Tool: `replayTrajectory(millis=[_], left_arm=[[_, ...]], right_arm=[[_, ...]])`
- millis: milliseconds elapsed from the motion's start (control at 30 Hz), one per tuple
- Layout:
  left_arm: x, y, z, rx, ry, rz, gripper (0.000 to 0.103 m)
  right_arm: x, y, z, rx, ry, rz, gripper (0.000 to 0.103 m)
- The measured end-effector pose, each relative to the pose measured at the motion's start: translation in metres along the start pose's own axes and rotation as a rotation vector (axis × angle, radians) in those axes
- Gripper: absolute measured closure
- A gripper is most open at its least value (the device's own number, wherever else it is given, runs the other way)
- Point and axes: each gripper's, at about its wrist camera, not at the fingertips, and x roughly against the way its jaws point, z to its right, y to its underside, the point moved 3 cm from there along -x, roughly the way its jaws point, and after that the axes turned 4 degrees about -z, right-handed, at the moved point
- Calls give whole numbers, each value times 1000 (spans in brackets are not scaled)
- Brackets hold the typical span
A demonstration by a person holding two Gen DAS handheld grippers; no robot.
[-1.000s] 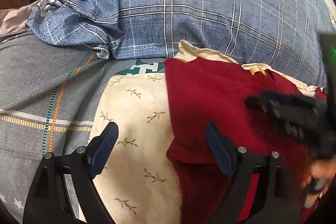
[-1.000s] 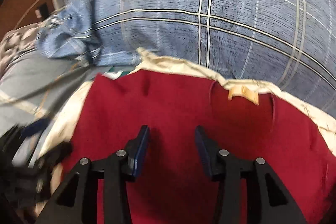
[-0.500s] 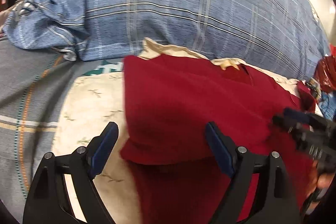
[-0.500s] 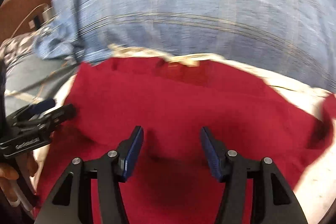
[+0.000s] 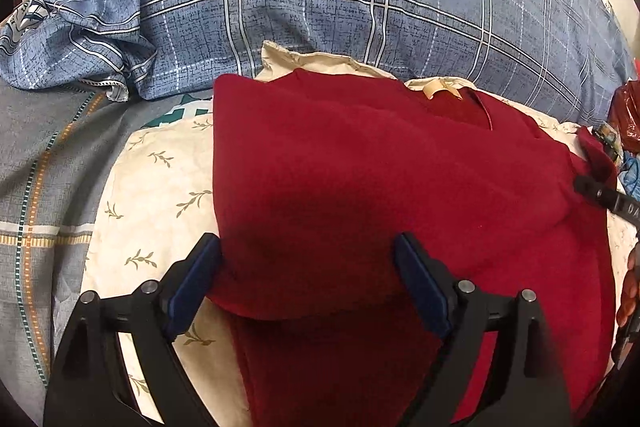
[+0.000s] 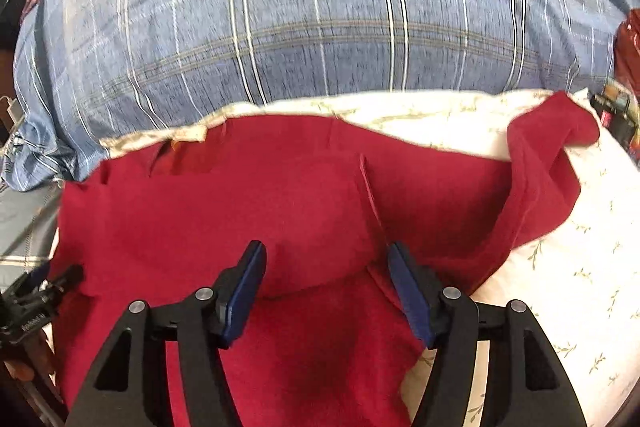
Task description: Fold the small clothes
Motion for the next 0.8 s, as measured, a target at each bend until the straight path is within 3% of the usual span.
replayTrajectory(millis=[133, 233, 400, 633, 733, 800], left_arm=[[-8, 0, -1, 6, -15, -42, 0], [-12, 0, -4, 20, -6, -62, 0], [-12, -1, -2, 6, -24, -57, 0], [-10, -4, -2, 2, -28, -45, 0], [-5, -5, -5, 21, -23, -53, 0], [6, -7, -2, 11, -43, -10, 0]], right_arm=[[-5, -6, -14, 40, 1, -1, 38], [-22, -5, -22, 64, 25, -34, 35], [-27, 1, -33, 118, 78, -14, 29], [-20, 0, -34, 83, 29, -9, 29], [-28, 5, -36, 107, 47, -34, 29], [-24, 5, -38, 124, 53, -34, 29]])
